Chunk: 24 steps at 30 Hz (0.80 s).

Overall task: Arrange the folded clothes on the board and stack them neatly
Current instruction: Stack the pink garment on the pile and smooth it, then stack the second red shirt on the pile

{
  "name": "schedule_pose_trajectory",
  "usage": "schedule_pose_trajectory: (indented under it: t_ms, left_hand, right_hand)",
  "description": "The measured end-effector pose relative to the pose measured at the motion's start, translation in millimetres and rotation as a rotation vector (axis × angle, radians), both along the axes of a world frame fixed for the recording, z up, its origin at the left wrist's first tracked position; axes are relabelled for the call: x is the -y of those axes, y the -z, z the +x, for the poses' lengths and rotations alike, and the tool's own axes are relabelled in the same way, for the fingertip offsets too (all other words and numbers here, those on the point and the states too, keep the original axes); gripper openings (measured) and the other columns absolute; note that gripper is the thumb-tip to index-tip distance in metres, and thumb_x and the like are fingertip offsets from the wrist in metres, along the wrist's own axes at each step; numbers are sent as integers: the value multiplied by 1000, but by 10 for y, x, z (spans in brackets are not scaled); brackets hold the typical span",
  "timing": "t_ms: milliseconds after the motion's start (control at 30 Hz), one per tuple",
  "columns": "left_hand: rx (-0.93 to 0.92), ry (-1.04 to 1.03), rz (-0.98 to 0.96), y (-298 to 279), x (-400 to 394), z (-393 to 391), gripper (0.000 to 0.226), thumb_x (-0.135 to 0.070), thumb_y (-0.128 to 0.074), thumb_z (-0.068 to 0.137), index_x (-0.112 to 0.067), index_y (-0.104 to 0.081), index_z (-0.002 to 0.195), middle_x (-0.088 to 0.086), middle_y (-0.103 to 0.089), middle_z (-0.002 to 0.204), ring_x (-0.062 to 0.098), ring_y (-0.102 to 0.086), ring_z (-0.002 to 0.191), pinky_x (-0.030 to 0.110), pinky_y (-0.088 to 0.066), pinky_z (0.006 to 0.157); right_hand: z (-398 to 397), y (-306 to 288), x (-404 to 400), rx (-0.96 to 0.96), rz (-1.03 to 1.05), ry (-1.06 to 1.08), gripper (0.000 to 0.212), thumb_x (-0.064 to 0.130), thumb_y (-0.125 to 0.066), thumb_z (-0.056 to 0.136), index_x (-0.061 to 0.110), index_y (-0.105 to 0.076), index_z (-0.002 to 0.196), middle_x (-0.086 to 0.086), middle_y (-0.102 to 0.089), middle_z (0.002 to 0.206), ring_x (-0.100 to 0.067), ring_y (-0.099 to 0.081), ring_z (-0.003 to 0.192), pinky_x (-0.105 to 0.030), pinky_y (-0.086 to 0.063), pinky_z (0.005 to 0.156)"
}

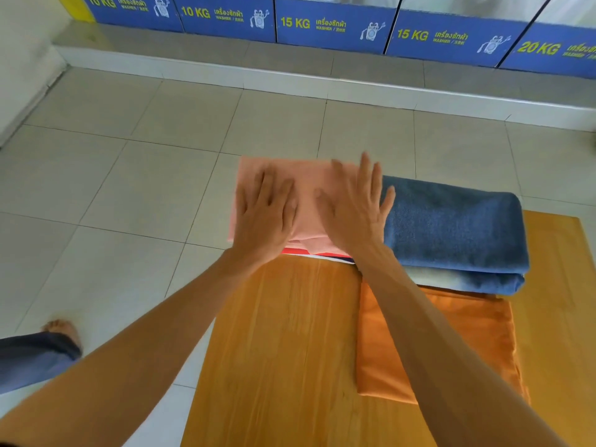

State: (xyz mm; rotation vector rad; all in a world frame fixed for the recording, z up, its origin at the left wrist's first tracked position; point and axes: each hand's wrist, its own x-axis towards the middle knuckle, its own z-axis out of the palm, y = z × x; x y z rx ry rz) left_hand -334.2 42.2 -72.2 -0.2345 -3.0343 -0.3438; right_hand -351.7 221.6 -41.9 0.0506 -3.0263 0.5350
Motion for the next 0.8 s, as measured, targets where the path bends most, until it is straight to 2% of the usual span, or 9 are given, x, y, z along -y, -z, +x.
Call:
schedule_pose_trajectory:
  t_ms: [167, 267, 367, 433, 500, 567, 667, 733, 800]
  left_hand:
    - [86, 5, 36, -30, 77, 45, 57, -50, -14, 103, -31, -6, 157, 3, 8, 165, 23, 10, 152, 52, -1, 119]
    - [189, -33, 95, -216, 128, 162, 55, -46, -22, 103, -25, -21, 154, 11, -11, 163, 28, -8, 151, 57, -13, 118]
    - [186, -58, 220, -338, 250, 666, 49, -36, -41, 98, -19, -39, 144, 10, -35, 152, 27, -37, 139, 53, -35, 111]
    - [232, -113, 329, -407, 295, 1216, 46, -30, -48, 98, -20, -43, 143, 4, -39, 152, 21, -38, 139, 38, -29, 116]
    - [409, -247, 384, -433, 399, 1858, 44, -33, -48, 101, -22, -46, 143, -2, -46, 149, 18, -42, 137, 31, -29, 112]
    - [541, -376, 462, -410, 547, 2509, 39, -37, -49, 100, -24, -54, 136, -3, -55, 140, 17, -52, 127, 31, -38, 106]
    - [599, -586, 564, -398, 693, 3362, 37, -40, -48, 99, -22, -58, 131, -2, -60, 128, 16, -59, 112, 28, -43, 94]
    - [709, -723, 585, -423, 749, 3796, 48, -55, -43, 96, -24, -55, 131, -5, -59, 120, 13, -56, 105, 27, -39, 89]
    - [887, -766, 561, -428, 797, 4152, 66, -78, -37, 84, -29, -55, 125, -10, -58, 114, 15, -57, 101, 30, -40, 84]
  right_hand:
    - [103, 109, -59, 163, 66, -35, 61, 61, -18, 101, 40, -8, 157, -4, 8, 168, -30, 12, 153, -65, 3, 116]
    - [232, -70, -110, 198, 22, 2, 61, 54, -28, 102, 33, -15, 158, -7, 3, 168, -34, 6, 153, -66, -1, 117]
    - [692, -158, -188, 121, -31, 36, 56, 42, -42, 99, 25, -32, 152, -9, -16, 165, -34, -8, 152, -62, -12, 117]
    - [1196, -205, -230, 20, -97, 75, 49, 33, -50, 92, 21, -46, 139, -8, -37, 154, -32, -28, 144, -55, -26, 111]
    - [1826, -190, -283, -21, -164, 103, 40, 28, -55, 90, 17, -55, 129, -7, -55, 133, -30, -46, 125, -45, -37, 98]
    - [2464, -139, -358, 93, -281, 70, 28, 26, -59, 93, 14, -60, 119, -3, -66, 114, -24, -61, 104, -38, -45, 86]
    - [3347, -68, -395, 488, -476, 87, 12, 30, -60, 97, 22, -67, 104, 12, -72, 95, -1, -67, 82, -32, -58, 76]
    - [3809, -5, -371, 653, -435, 55, 20, 43, -62, 94, 26, -70, 101, 15, -72, 93, 4, -66, 83, -28, -57, 76]
    - [4111, 37, -340, 766, -326, -5, 35, 60, -61, 86, 30, -69, 103, 14, -70, 96, -4, -66, 88, -25, -52, 78]
